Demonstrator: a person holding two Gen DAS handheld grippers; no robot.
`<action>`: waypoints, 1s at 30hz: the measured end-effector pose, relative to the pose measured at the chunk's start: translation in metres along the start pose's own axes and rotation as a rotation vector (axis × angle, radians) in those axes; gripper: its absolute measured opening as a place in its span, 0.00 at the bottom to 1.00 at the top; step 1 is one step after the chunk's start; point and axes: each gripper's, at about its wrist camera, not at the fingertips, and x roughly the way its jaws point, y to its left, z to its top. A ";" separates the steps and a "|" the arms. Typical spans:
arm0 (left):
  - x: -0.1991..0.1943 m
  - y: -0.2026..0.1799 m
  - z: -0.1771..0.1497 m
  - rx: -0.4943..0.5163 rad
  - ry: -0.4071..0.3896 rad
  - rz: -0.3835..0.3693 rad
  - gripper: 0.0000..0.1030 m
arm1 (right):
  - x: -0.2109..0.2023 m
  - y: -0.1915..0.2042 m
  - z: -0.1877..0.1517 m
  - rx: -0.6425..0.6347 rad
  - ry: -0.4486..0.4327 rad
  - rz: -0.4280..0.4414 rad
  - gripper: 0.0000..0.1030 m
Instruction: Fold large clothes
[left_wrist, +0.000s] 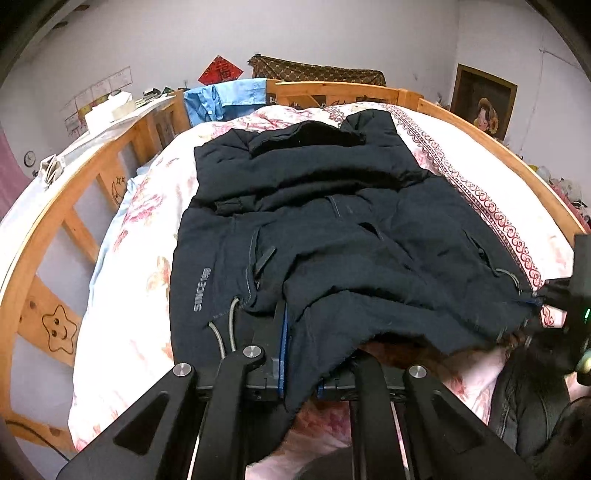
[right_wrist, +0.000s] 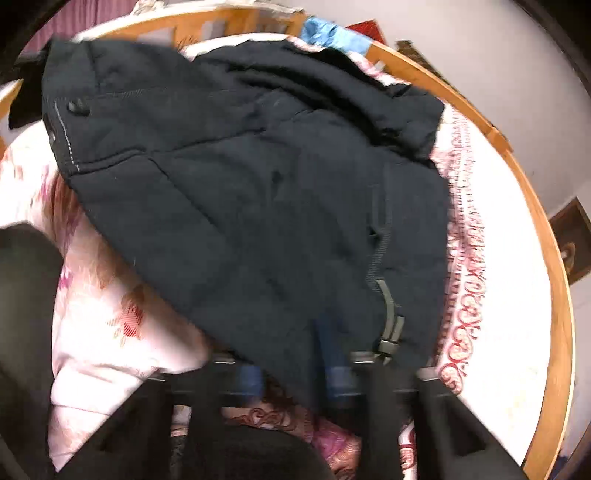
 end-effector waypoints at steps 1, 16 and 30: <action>-0.002 -0.001 -0.003 0.004 -0.006 0.001 0.08 | -0.005 -0.004 -0.002 0.022 -0.025 0.008 0.10; -0.048 -0.010 -0.007 0.026 -0.128 0.000 0.06 | -0.094 -0.040 0.010 0.110 -0.285 0.059 0.06; 0.036 0.051 0.221 -0.014 -0.134 0.030 0.06 | -0.036 -0.161 0.253 0.135 -0.418 -0.003 0.06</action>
